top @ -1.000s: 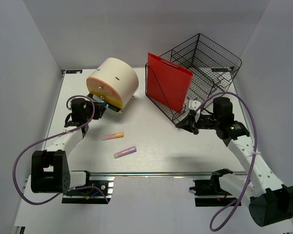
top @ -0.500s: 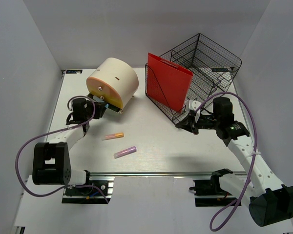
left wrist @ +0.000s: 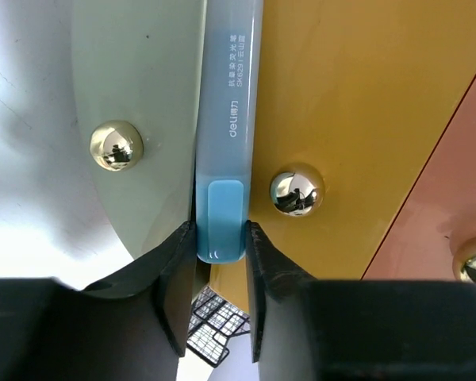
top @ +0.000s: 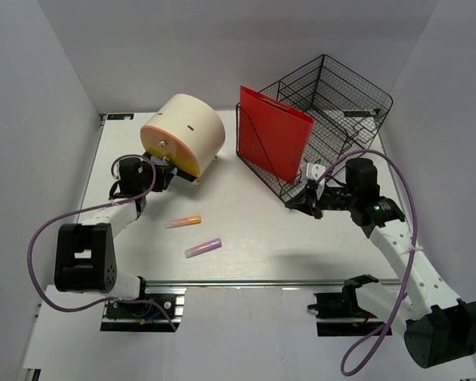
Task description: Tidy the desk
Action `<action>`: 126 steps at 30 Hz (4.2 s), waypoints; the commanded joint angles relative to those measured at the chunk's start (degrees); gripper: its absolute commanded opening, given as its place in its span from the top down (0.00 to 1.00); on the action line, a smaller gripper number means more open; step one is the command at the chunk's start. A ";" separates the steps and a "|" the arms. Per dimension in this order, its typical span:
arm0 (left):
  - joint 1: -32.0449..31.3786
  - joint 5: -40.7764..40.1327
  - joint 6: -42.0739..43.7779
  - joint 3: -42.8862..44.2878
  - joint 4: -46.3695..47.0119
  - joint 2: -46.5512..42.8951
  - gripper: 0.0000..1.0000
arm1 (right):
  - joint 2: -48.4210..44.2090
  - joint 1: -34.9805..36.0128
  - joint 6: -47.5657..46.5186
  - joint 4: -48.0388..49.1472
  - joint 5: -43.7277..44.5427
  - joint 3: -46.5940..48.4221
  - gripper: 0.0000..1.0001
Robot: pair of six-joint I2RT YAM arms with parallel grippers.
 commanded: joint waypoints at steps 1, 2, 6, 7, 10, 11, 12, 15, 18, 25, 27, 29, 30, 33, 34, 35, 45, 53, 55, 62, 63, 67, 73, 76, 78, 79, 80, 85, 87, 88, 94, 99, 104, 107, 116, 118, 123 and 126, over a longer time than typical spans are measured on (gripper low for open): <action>0.12 0.92 -0.06 2.41 0.75 0.03 0.59 | 0.15 -0.38 -0.68 -0.52 -0.65 1.40 0.95; 0.12 1.10 -0.06 2.59 0.66 0.03 0.55 | 0.15 -0.30 -0.68 -0.52 -0.65 1.40 0.95; 0.12 1.28 0.03 3.11 0.05 -0.23 0.41 | 0.15 -0.56 -0.68 -0.61 -0.65 1.40 0.95; 0.12 1.45 0.03 3.20 -0.13 -0.41 0.37 | 0.15 -0.30 -0.68 -0.69 -0.65 1.40 0.95; 0.12 1.45 -0.06 2.68 -0.39 -1.20 0.36 | 0.32 -0.30 -0.68 -0.69 -0.65 1.40 0.95; 0.12 1.45 0.02 2.50 -0.31 -1.38 0.36 | 0.41 -0.30 -0.68 -0.78 -0.65 1.40 0.95; 0.12 1.36 -0.06 2.33 -0.39 -2.07 0.35 | 0.41 -0.30 -0.59 -0.69 -0.74 1.40 0.95; 0.12 1.97 0.20 2.15 -0.74 -3.57 0.35 | 0.58 -0.38 -0.68 -0.69 -0.83 1.31 0.95; 0.12 2.41 0.99 2.24 -2.06 -5.68 0.36 | 0.59 -0.38 -0.59 -0.96 -0.91 1.31 0.95; 0.12 3.21 14.93 1.45 -17.14 -19.38 0.54 | 0.94 0.05 -9.37 -7.54 -7.93 1.40 0.66; 0.65 2.68 20.39 2.23 -21.64 -24.83 0.75 | 1.02 0.76 -12.19 -9.39 -10.23 1.49 0.55; 0.65 1.89 29.61 5.29 -29.37 -28.43 0.86 | 1.37 3.63 -13.07 -9.22 -9.10 1.67 0.49; 0.65 1.71 33.21 6.70 -31.66 -29.23 0.91 | 1.73 4.62 -12.81 -8.87 -8.22 2.10 0.48; 0.65 0.05 42.98 10.93 -40.28 -31.52 0.92 | 6.11 13.11 -13.33 -8.60 -0.85 4.81 0.43; 0.65 -1.52 46.83 11.89 -42.91 -33.18 0.83 | 9.78 17.24 -14.64 -10.26 4.05 6.05 0.39; 0.65 -2.50 48.09 11.90 -43.89 -33.19 0.70 | 11.82 19.11 -14.65 -10.62 6.27 7.10 0.38; -0.75 -21.30 59.96 9.37 -44.70 -47.32 0.13 | 38.43 35.99 -19.57 -13.17 13.85 24.33 0.33; -0.76 -25.80 58.65 4.17 -40.47 -55.08 0.13 | 50.41 43.38 -11.67 -5.70 22.64 31.44 0.31; -0.76 -26.23 58.74 4.00 -40.12 -55.52 0.13 | 53.84 44.43 -10.18 -6.41 23.78 33.39 0.33; -0.76 -28.08 58.12 3.12 -40.03 -58.24 0.13 | 58.94 45.85 -4.29 -2.02 30.98 35.94 0.37; -0.76 -27.99 58.21 3.03 -39.86 -58.42 0.13 | 59.29 45.76 -4.02 -1.14 31.60 35.77 0.38; -0.76 -27.99 58.03 2.94 -40.12 -59.03 0.13 | 59.38 45.85 -2.26 0.18 34.58 34.71 0.40; -0.76 -27.91 58.03 2.85 -40.12 -59.56 0.12 | 60.44 45.93 -1.38 1.06 37.49 34.01 0.43; -0.76 -28.08 58.03 2.85 -40.21 -59.74 0.13 | 60.27 46.02 -2.08 0.80 37.50 33.22 0.44; -0.76 -28.08 58.03 2.85 -40.29 -59.91 0.13 | 59.83 46.20 -2.35 0.80 37.14 32.61 0.45; -0.76 -28.08 58.03 2.85 -40.30 -60.00 0.13 | 59.65 46.11 -2.44 0.80 36.97 32.34 0.45; -0.76 -28.08 58.03 2.85 -40.21 -60.00 0.13 | 59.47 46.28 -2.44 0.80 36.88 31.90 0.46; -0.76 -28.26 58.03 2.85 -40.30 -60.26 0.13 | 60.35 46.90 -3.05 0.36 37.49 31.55 0.51; -0.76 -28.26 58.03 2.85 -40.38 -60.35 0.13 | 60.79 47.08 -3.58 0.10 38.37 31.55 0.57; -0.76 -28.34 58.03 2.85 -40.30 -60.35 0.13 | 60.97 47.08 -3.75 0.27 38.55 31.46 0.59; -0.76 -28.78 57.86 2.94 -40.65 -60.53 0.13 | 59.48 47.25 -5.77 -1.39 39.60 31.29 0.88; -0.76 -30.19 57.51 3.38 -41.17 -60.88 0.13 | 54.03 46.99 -8.06 -3.94 42.49 33.12 1.00; -0.23 -30.89 57.33 3.55 -41.61 -60.88 0.13 | 49.54 46.55 -10.34 -5.18 53.54 39.45 1.00; 0.38 -31.51 57.24 3.73 -41.70 -60.88 0.13 | 51.29 46.20 -13.33 -7.71 59.53 46.82 1.00; 0.38 -34.85 56.63 3.64 -42.49 -62.29 0.13 | 61.13 46.37 -22.98 -4.49 79.82 61.16 1.00; 0.38 -35.98 56.36 3.90 -43.02 -62.29 0.13 | 63.33 46.73 -25.28 -1.84 82.31 62.30 1.00; 0.38 -38.54 55.40 4.17 -43.90 -62.99 0.13 | 67.99 47.60 -33.45 5.88 91.80 63.37 1.00; 0.38 -38.98 55.22 4.26 -44.08 -63.51 0.13 | 69.83 48.66 -37.22 8.52 94.79 63.63 1.00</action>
